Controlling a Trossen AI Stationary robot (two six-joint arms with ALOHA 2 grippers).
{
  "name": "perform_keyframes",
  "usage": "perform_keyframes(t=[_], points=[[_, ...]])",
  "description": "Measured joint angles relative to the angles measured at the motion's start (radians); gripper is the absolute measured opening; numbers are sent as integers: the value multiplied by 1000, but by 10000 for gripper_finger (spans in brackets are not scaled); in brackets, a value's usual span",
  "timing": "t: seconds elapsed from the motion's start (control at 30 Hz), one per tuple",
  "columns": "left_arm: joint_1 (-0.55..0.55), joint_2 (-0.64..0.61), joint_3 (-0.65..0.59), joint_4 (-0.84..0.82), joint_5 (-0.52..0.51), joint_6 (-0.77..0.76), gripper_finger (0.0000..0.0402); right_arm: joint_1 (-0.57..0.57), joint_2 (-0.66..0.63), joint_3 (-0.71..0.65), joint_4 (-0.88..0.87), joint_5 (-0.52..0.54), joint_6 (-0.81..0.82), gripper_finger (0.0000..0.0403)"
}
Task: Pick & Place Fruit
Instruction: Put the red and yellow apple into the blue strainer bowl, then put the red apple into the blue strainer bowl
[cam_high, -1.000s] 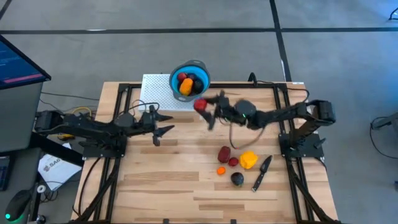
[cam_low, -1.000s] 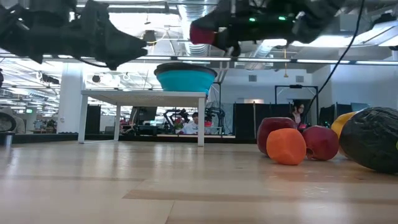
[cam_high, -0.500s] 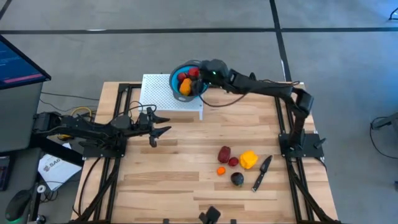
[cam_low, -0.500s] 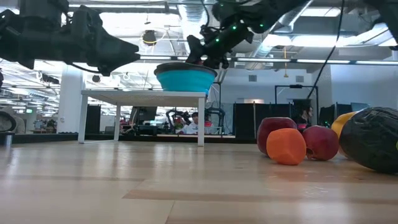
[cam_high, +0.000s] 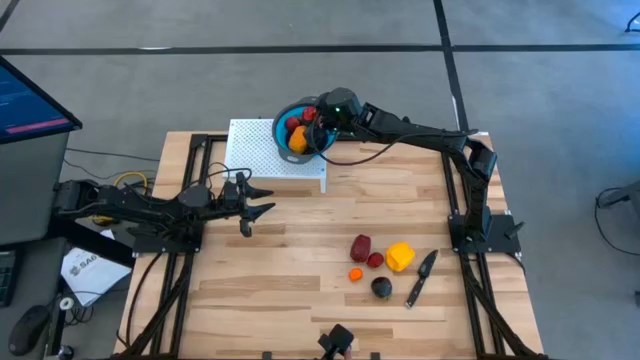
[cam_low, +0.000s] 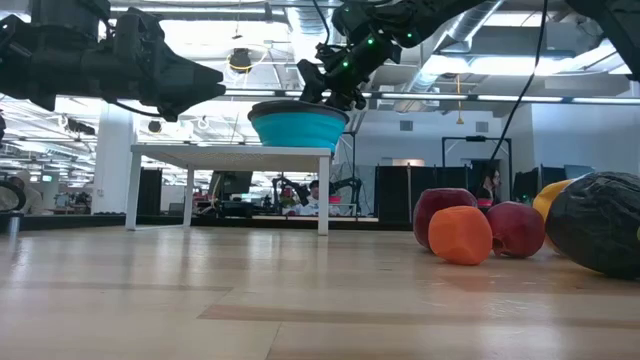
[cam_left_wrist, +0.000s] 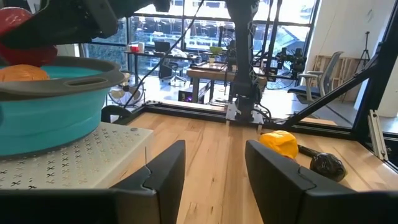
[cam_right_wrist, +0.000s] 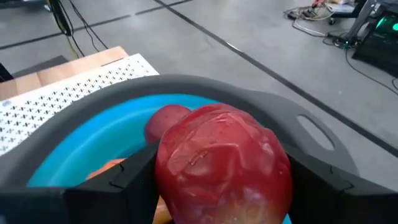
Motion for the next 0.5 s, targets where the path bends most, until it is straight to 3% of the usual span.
perform_keyframes(t=[0.5], points=[[0, 0, 0, 0, 0, -5, 154, -22, 0, -1, 6, -14, -18, 359]])
